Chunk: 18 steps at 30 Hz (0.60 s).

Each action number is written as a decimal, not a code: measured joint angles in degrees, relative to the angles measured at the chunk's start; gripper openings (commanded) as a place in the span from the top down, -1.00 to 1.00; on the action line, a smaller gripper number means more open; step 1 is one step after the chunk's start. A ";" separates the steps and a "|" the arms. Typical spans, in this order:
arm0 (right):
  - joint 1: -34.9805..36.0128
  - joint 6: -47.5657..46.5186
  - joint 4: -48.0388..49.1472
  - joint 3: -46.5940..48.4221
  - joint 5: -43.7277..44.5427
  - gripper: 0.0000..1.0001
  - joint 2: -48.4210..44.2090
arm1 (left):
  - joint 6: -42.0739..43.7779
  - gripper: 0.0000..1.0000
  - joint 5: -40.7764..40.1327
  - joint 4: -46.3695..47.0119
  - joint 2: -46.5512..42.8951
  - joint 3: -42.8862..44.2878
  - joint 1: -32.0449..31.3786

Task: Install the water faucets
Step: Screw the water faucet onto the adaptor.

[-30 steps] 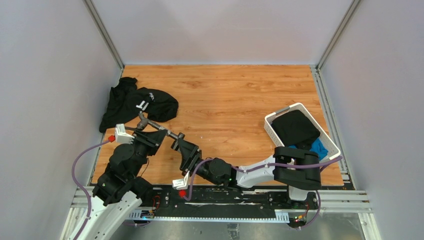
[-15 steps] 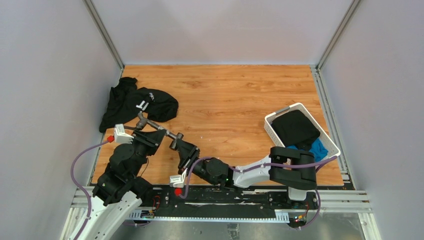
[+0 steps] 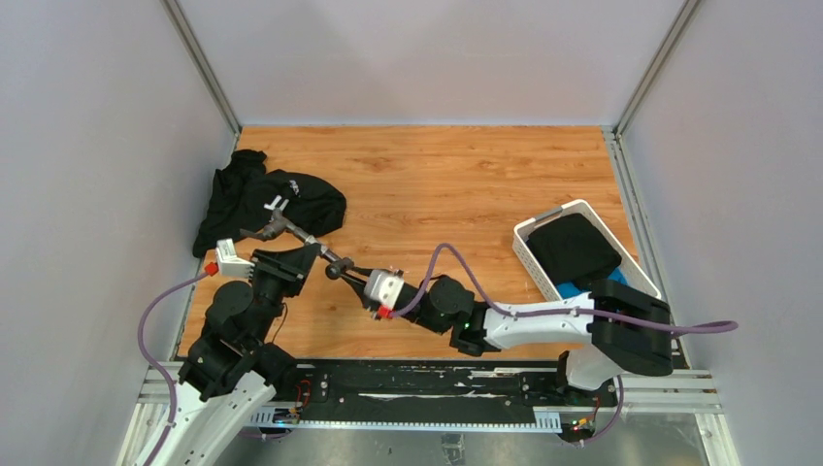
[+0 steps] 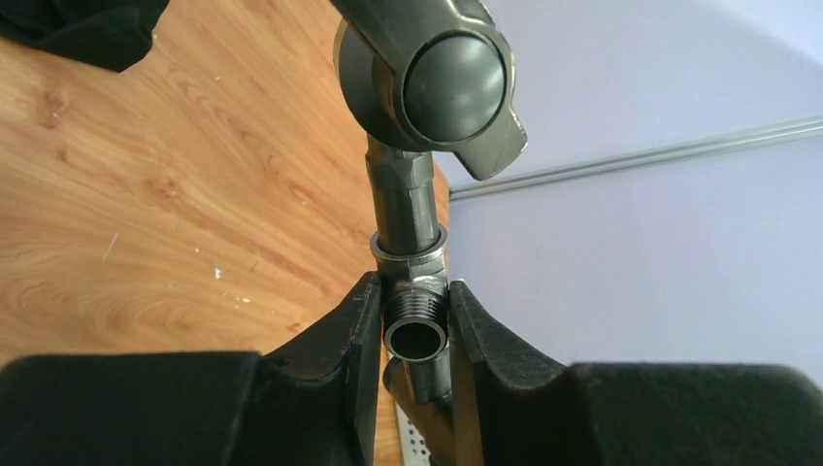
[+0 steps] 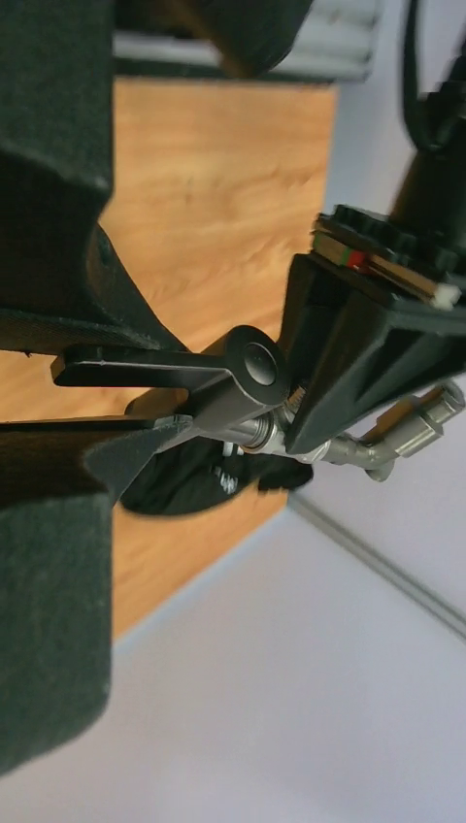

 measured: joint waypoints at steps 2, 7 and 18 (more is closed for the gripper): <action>-2.84 10.16 -0.66 -0.07 -4.87 0.60 -1.51 | -0.07 1.00 -0.04 0.66 0.00 0.00 0.00; -10.47 32.92 -0.61 -0.04 -17.59 0.56 -1.99 | -0.02 1.00 -0.87 1.16 0.00 0.02 0.15; -21.81 72.72 -1.86 7.37 -37.62 -0.45 5.09 | 0.22 1.00 -1.70 1.18 0.00 0.00 0.44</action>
